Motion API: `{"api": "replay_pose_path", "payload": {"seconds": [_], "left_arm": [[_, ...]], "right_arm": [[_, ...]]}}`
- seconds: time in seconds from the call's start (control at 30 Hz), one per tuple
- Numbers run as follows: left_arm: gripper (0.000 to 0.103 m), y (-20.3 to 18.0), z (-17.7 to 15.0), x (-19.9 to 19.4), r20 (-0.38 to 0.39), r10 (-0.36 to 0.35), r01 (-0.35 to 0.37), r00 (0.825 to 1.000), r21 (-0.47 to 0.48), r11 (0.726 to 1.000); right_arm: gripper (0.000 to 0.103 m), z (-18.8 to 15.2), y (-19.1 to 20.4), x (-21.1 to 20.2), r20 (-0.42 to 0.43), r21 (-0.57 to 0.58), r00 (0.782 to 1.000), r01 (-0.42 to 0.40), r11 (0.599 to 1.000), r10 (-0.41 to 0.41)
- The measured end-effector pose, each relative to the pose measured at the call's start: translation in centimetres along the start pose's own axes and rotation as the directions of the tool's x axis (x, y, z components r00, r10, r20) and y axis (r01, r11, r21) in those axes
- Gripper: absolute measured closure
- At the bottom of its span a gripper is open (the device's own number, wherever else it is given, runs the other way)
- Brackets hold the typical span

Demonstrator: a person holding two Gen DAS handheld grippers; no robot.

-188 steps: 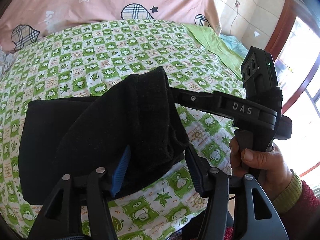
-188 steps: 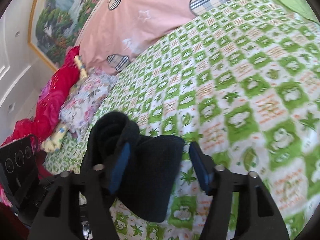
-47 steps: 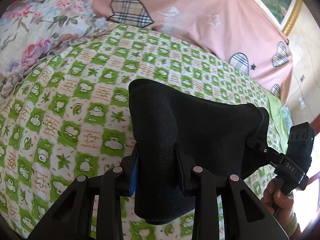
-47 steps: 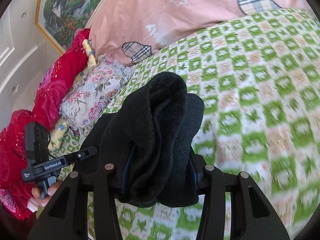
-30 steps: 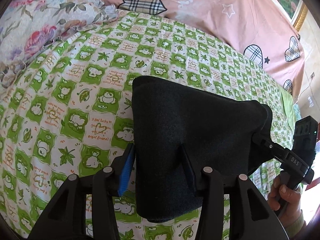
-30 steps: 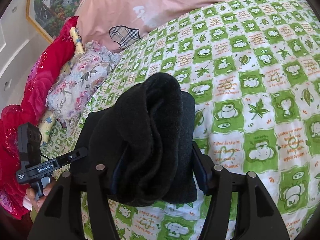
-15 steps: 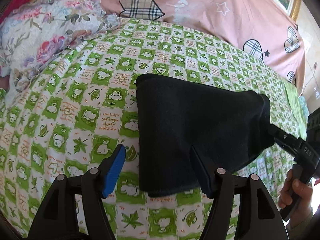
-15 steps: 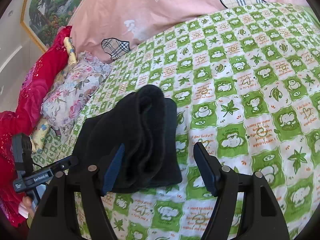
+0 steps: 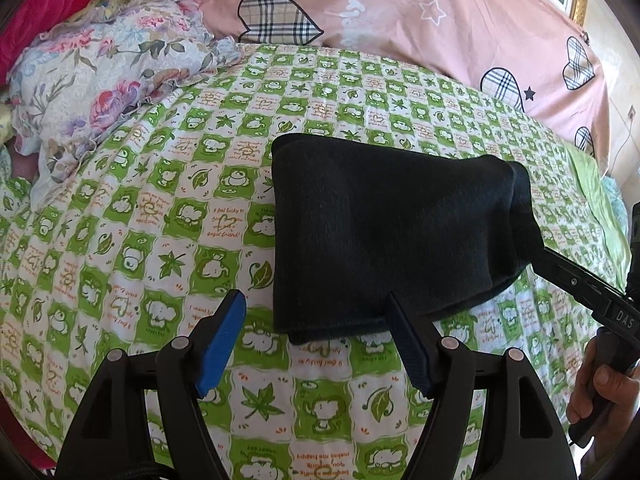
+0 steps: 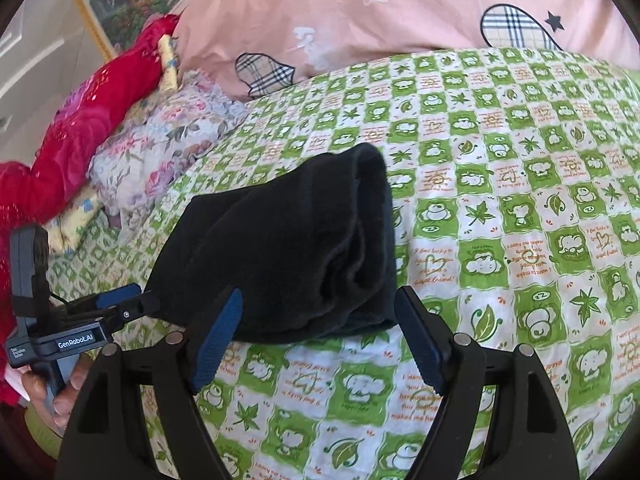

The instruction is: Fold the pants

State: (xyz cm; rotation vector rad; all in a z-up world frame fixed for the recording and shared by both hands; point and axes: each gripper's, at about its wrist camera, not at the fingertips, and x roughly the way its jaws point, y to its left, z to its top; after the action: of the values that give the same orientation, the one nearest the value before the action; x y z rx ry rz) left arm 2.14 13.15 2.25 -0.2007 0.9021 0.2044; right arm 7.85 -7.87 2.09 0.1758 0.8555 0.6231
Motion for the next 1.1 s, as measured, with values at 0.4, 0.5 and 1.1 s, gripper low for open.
{"api": "replay_pose_path", "payload": {"seconds": [0.4, 0.5, 1.1], "left_arm": [[0.025, -0.4, -1.1, -1.8, 0.040, 0.048, -0.049, 0.998, 0.029, 0.998], [0.020, -0.5, -1.2, -2.3, 0.056, 0.077, -0.079, 0.995, 0.036, 0.996], [0.019, -1.3, -2.3, -4.5, 0.155, 0.139, -0.154, 0.978, 0.091, 0.984]], "right_arm": [[0.010, -1.7, 3.3, -0.6, 0.003, -0.138, 0.998, 0.059, 0.989, -0.059], [0.010, -2.0, 3.9, -0.7, 0.005, -0.165, 0.998, 0.063, 0.984, -0.063], [0.002, -2.6, 6.1, -1.8, 0.045, -0.268, 0.998, 0.057, 0.962, -0.046]]}}
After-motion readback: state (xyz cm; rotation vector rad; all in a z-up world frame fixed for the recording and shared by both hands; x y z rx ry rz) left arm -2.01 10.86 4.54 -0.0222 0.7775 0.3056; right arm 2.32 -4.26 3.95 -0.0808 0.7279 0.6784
